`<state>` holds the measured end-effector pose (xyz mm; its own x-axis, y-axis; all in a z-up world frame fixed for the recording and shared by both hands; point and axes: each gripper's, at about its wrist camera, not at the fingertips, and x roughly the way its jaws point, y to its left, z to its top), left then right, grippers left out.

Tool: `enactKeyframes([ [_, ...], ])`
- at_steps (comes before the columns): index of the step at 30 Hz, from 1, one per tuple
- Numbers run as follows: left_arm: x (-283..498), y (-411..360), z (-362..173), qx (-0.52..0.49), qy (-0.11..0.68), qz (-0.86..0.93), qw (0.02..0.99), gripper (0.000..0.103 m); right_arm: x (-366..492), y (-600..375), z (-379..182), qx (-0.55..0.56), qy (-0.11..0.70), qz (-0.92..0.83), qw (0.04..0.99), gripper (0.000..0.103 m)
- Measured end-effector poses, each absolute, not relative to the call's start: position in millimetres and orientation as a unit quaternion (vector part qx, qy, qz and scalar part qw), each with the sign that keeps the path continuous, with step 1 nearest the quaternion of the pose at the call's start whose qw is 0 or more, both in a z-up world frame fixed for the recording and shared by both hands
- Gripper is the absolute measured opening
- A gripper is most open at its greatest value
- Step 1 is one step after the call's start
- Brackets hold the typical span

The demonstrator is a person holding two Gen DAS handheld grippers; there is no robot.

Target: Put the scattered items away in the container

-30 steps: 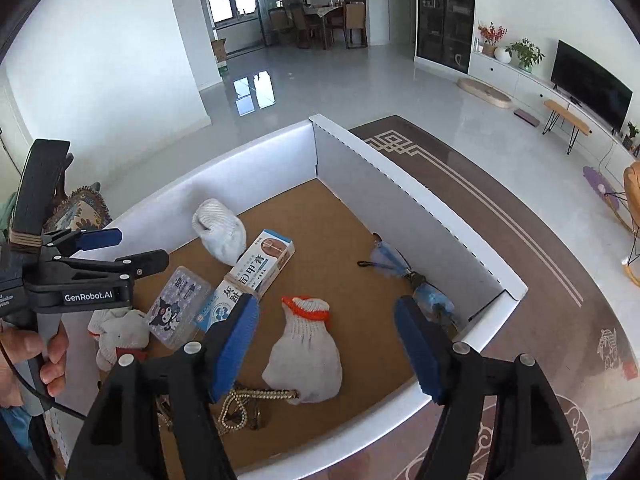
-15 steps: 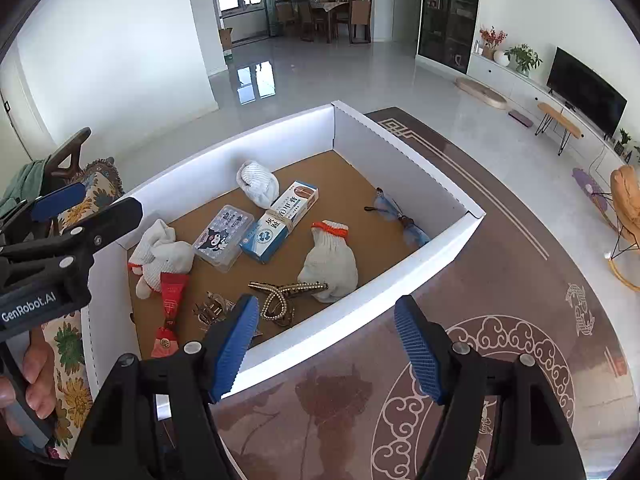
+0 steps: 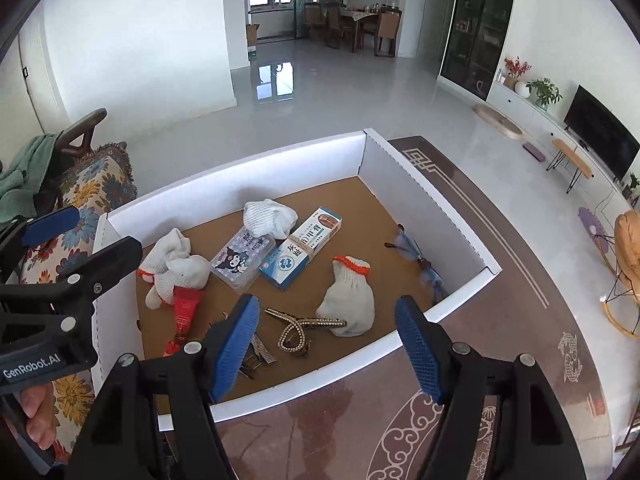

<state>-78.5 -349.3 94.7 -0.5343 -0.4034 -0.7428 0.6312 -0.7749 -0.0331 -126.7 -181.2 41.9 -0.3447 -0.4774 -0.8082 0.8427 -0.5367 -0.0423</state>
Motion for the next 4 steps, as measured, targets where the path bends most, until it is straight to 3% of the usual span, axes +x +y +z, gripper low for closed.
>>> enactKeyframes([
  [4, -70.6, -349.9, 97.2, 0.347, 0.169, -0.873, 0.299, 0.103, -126.6, -183.6, 41.9, 0.386, 0.228, -0.788, 0.423, 0.072],
])
